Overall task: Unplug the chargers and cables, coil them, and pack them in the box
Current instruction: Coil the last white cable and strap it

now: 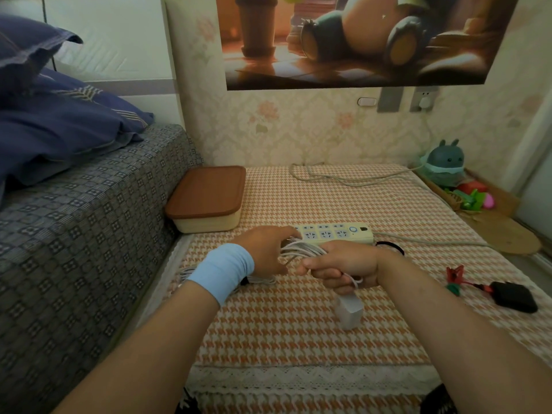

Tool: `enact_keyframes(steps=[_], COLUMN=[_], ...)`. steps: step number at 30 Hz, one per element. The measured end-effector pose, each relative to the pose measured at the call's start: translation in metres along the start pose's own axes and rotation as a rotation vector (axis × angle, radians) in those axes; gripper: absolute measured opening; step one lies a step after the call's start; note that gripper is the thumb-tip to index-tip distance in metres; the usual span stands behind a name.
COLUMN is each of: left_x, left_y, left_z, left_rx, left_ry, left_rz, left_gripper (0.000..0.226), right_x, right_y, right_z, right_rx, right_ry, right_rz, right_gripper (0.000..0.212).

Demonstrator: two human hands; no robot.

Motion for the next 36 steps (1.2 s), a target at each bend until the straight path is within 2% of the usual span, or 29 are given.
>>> enact_keyframes(steps=[2, 3, 7, 11, 13, 16, 20, 23, 25, 26, 27, 29, 30, 36], left_x=[0.003, 0.005, 0.003, -0.003, -0.004, -0.007, -0.014, -0.016, -0.019, -0.02, -0.023, -0.026, -0.027, -0.026], left_y=[0.004, 0.004, -0.006, -0.013, -0.01, -0.003, -0.005, -0.006, -0.005, -0.004, -0.003, -0.001, 0.0, -0.001], left_z=[-0.002, -0.004, -0.003, 0.001, 0.001, -0.001, -0.002, -0.008, -0.011, -0.014, -0.017, -0.021, -0.022, -0.022], left_rx=[-0.106, -0.148, -0.269, -0.413, -0.398, -0.381, -0.5, -0.706, -0.788, -0.826, -0.87, -0.962, -1.003, -1.24], left_ry=[0.031, 0.052, 0.109, 0.161, 0.155, 0.203, 0.203, 0.231, 0.224, 0.22, 0.216, 0.189, 0.17, 0.175], left_rz=[0.043, 0.048, -0.029, -0.127, -0.168, -0.187, -0.25, -0.237, -0.221, -0.217, -0.215, -0.209, -0.202, -0.137], left_gripper=[0.023, 0.019, 0.025, 0.053, 0.045, 0.038, 0.049, 0.054, 0.052, 0.05, 0.047, 0.044, 0.043, 0.035], right_x=[-0.003, -0.004, -0.004, -0.004, -0.002, 0.003, 0.003, 0.004, 0.009, 0.013, 0.018, 0.027, 0.031, 0.033], right_y=[0.006, 0.009, 0.017, 0.019, 0.022, 0.027, 0.029, 0.02, 0.008, 0.004, 0.002, 0.0, -0.002, -0.007], right_z=[-0.001, -0.001, -0.003, -0.003, -0.003, -0.007, -0.019, -0.024, -0.025, -0.023, -0.02, -0.012, -0.01, -0.009], right_rx=[-0.068, -0.118, -0.177, -0.161, -0.216, -0.333, -0.709, -1.008, -1.169, -1.172, -1.077, -0.762, -0.647, -0.393], right_ry=[0.019, 0.029, 0.061, 0.081, 0.083, 0.122, 0.279, 0.406, 0.504, 0.505, 0.46, 0.35, 0.322, 0.133], right_rz=[0.044, 0.08, 0.149, 0.111, 0.168, 0.383, 0.676, 0.818, 0.842, 0.833, 0.801, 0.657, 0.594, 0.424], right_gripper=[0.023, 0.025, 0.035, 0.031, 0.033, 0.023, 0.01, 0.043, 0.035, 0.027, 0.018, 0.009, 0.009, 0.028])
Point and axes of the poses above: each hand's wrist, its own x-axis towards the middle knuckle, its own y-axis out of the back of the hand, z = x × y, the point moved 5 cm from there along x, towards the middle knuckle, and after that the axes turned 5 degrees about -y, right-handed, at the moved point
